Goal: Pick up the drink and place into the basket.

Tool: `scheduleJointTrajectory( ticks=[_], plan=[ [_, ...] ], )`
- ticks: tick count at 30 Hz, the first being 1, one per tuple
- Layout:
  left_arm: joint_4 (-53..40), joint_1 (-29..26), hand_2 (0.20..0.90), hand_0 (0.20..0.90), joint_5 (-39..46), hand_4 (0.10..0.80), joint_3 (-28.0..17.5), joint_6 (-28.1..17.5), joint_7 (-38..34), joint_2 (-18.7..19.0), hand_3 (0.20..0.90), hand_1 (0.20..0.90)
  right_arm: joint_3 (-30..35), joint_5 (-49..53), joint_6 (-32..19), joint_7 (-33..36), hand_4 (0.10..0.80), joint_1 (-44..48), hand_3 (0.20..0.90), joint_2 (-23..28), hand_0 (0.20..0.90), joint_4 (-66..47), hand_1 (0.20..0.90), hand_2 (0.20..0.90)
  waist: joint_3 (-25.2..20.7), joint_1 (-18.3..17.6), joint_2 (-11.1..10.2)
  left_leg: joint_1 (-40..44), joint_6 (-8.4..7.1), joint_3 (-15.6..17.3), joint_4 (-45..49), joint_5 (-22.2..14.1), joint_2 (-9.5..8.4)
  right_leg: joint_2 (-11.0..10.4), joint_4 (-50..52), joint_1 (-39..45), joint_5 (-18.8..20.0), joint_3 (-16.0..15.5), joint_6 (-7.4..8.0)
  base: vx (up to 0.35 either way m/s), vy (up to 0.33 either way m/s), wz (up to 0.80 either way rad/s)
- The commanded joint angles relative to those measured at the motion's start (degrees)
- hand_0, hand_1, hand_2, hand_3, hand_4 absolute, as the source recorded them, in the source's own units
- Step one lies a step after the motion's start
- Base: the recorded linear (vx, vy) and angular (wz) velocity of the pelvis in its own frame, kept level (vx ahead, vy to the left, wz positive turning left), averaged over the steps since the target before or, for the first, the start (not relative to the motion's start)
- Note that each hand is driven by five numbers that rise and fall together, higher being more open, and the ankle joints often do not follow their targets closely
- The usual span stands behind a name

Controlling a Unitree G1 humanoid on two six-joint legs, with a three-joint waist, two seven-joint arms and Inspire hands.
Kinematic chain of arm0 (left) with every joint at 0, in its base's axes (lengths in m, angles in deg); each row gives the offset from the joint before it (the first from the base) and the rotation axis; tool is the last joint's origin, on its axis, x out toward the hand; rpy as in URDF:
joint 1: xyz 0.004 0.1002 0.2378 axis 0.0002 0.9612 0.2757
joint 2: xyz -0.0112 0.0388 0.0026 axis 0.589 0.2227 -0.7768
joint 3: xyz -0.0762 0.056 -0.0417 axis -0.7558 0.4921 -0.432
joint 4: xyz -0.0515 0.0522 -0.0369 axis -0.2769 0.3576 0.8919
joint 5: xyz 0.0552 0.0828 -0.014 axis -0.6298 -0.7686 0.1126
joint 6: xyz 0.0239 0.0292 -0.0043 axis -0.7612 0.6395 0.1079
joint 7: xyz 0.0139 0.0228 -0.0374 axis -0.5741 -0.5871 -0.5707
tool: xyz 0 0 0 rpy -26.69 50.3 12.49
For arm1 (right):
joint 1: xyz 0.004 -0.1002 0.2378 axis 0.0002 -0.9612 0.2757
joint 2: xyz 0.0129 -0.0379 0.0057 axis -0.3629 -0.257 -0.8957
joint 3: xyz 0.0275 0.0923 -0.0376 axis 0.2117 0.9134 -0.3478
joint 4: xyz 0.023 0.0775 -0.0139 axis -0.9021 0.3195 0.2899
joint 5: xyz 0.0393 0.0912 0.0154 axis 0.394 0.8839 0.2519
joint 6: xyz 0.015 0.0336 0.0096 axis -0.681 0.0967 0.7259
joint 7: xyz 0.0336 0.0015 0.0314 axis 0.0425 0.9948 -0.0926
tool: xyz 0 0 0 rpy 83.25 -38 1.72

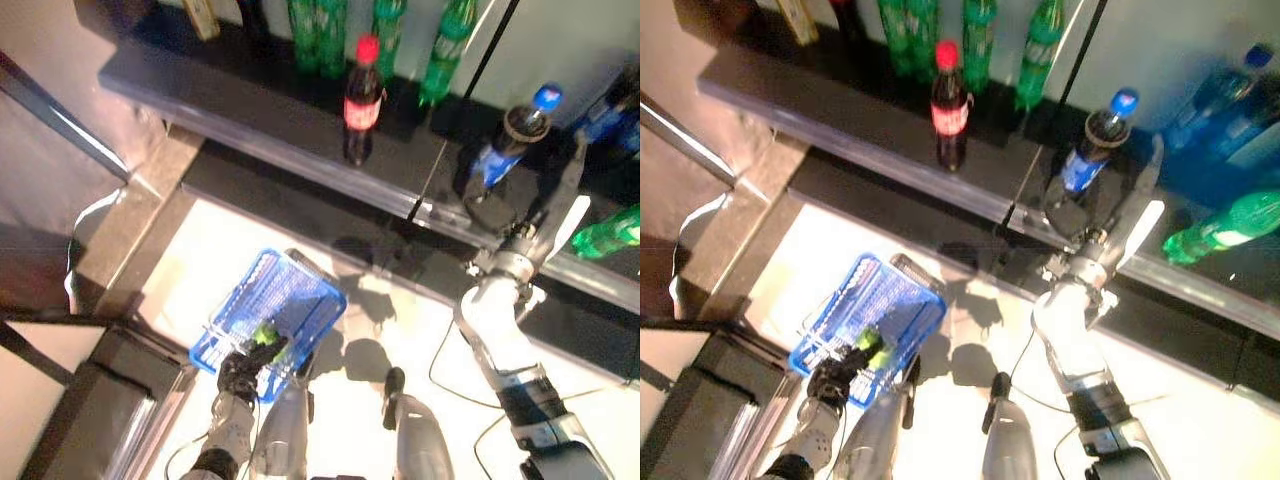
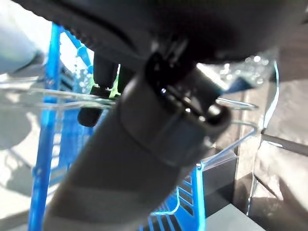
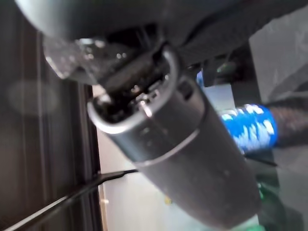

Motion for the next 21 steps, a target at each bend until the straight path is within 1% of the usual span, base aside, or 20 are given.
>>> scheduleJointTrajectory(
  ticks=[1,7,11,15,18,21],
  plan=[
    [-0.01,7.72,0.300,0.300,3.60,0.100,2.97,-2.02,-2.27,0.55,0.200,0.300,1.46,-2.86,-3.83,4.22,0.800,5.60,0.900,3.50,0.900,-4.66,0.900,0.900,-1.77,0.43,-1.65,-0.23,0.66,-2.71,4.48,-3.92,0.48,-1.61,-3.00,-0.53,4.76,0.24,-1.06,-0.137,0.004,-0.08],
    [-1.57,6.48,0.300,0.300,4.28,0.100,2.60,-2.19,-2.53,0.72,0.200,0.300,2.45,-0.89,-3.66,4.27,0.800,11.98,0.900,5.14,0.900,-2.46,0.900,0.900,1.36,0.89,-0.87,-3.34,1.05,-2.61,5.41,-2.97,0.00,-1.17,-2.73,-2.76,5.22,0.30,-1.52,-0.076,0.008,-0.04],
    [-2.60,5.43,0.300,0.300,4.63,0.100,2.95,-1.60,-3.13,1.27,0.200,0.300,2.90,1.95,-3.49,3.94,0.800,15.81,0.900,6.00,0.900,-0.47,0.900,0.900,2.87,1.42,-0.58,-4.90,1.15,-2.33,5.39,-2.25,0.11,-0.97,-2.78,-3.86,5.54,0.23,-1.61,-0.049,-0.005,-0.01],
    [-3.11,4.67,0.300,0.300,4.79,0.100,3.02,-1.32,-3.02,1.72,0.200,0.300,4.00,3.34,-3.16,5.57,0.800,18.49,0.900,6.62,0.900,0.98,0.900,0.900,2.93,1.85,-0.70,-6.57,1.25,-2.05,4.84,-1.70,0.28,-0.60,-2.95,-5.50,5.79,-0.08,-1.62,-0.008,-0.004,0.00],
    [-3.39,4.12,0.300,0.300,4.69,0.100,3.49,-1.57,-3.03,1.88,0.200,0.300,5.14,4.75,-3.87,9.26,0.800,20.41,0.900,6.99,0.900,2.42,0.900,0.900,2.93,2.11,-0.88,-7.99,1.37,-1.74,4.71,-1.50,0.27,-0.17,-2.89,-6.87,5.91,-0.35,-1.75,-0.008,-0.009,0.01],
    [-3.94,4.14,0.300,0.300,5.17,0.100,4.14,-2.01,-3.11,1.75,0.200,0.300,6.05,5.42,-3.72,10.00,0.800,21.05,0.900,7.37,0.900,3.06,0.900,0.900,2.93,2.13,-0.60,-8.56,1.52,-1.61,4.80,-1.77,0.19,-0.05,-2.64,-7.46,5.64,-0.33,-1.81,0.000,0.000,0.00]
  ],
)
